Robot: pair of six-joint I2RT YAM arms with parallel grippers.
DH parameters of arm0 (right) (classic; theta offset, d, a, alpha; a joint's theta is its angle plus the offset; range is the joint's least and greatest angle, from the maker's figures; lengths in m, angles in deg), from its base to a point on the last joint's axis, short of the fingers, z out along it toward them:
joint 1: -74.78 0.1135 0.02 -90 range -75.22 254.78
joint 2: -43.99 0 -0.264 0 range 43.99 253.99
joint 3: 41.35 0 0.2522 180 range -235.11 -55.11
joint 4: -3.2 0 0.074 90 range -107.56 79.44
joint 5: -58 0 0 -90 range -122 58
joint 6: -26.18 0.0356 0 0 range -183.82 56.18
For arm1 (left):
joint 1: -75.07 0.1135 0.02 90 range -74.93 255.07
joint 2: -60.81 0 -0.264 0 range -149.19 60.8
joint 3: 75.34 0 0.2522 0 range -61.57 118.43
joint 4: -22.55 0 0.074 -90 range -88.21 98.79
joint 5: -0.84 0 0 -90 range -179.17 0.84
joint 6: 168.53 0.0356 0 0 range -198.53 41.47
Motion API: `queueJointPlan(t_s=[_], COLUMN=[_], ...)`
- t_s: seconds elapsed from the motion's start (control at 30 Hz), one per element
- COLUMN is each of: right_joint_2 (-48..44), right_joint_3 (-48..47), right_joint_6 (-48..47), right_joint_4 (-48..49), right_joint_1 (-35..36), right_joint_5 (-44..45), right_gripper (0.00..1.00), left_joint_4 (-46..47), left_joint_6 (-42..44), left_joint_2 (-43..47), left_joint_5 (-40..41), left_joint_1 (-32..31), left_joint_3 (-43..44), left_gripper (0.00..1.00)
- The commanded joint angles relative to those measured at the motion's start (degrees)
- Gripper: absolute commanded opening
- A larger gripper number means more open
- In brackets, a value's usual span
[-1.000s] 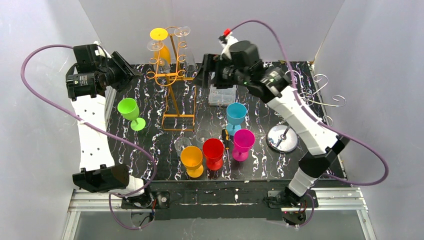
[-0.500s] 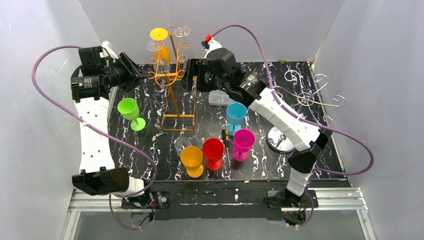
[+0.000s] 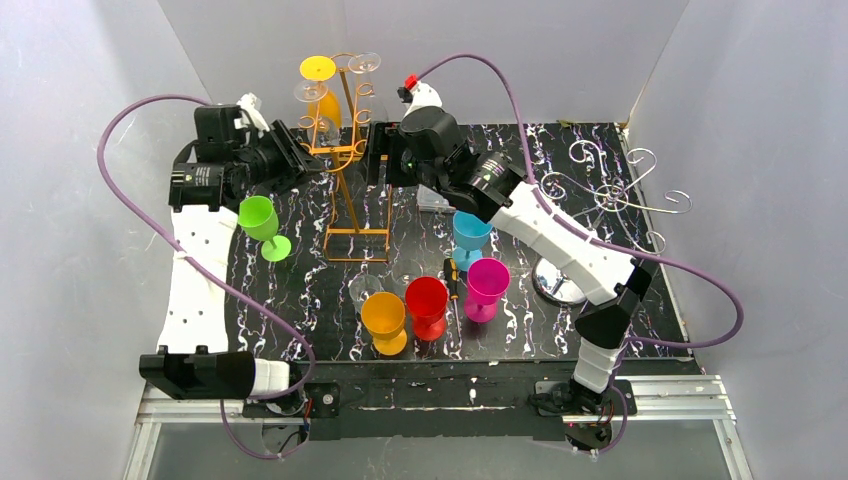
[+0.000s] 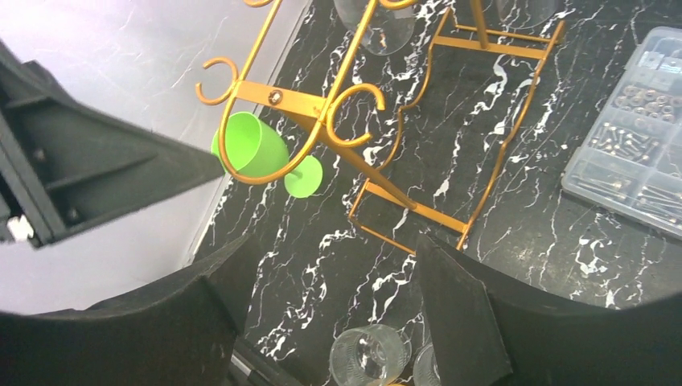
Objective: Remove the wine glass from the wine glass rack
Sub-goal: Move the wine rack to the center of the board.
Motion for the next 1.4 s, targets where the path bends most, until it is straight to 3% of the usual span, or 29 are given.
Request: queueJointPlan(t_s=[0.0,0.3,0.67,0.87,1.17,1.37], right_joint_2=[-0.51,-2.86,-5.62,-7.36,-8.98,-12.13], right_joint_3=[-0.04,2.85,5.54,7.65,9.84,15.6], right_joint_6=[-1.87,-2.55,-3.23,-3.74,-5.06,-6.12], right_joint_4=[2.17,2.59,3.59,4.63,5.65,9.05], right_joint_1=[0.13,0.13,0.05,0.06,0.05,0.05], right_joint_5=[4.98,5.7,6.09,6.47,6.03,7.38], right_gripper=[0.8,0.8,0.8,0.81,0.81,0.84], left_joint_4=[0.83,0.03,2.0,3.68,4.73,15.54], left_joint_6=[-1.31,-7.75,-14.84,-15.22,-7.18,-1.12], left_joint_2=[3.53,3.83,4.47,3.91,7.06,18.44], left_joint_5=[5.6,16.04,24.93,22.87,18.58,15.64], left_joint_1=[-4.01,-9.13,-11.61,-12.05,-12.98,-13.3], left_joint_3=[-1.3,-1.87,-4.41,-4.52,-6.98,-21.87], left_gripper=[0.39,0.31,0.31,0.3,0.35,0.37])
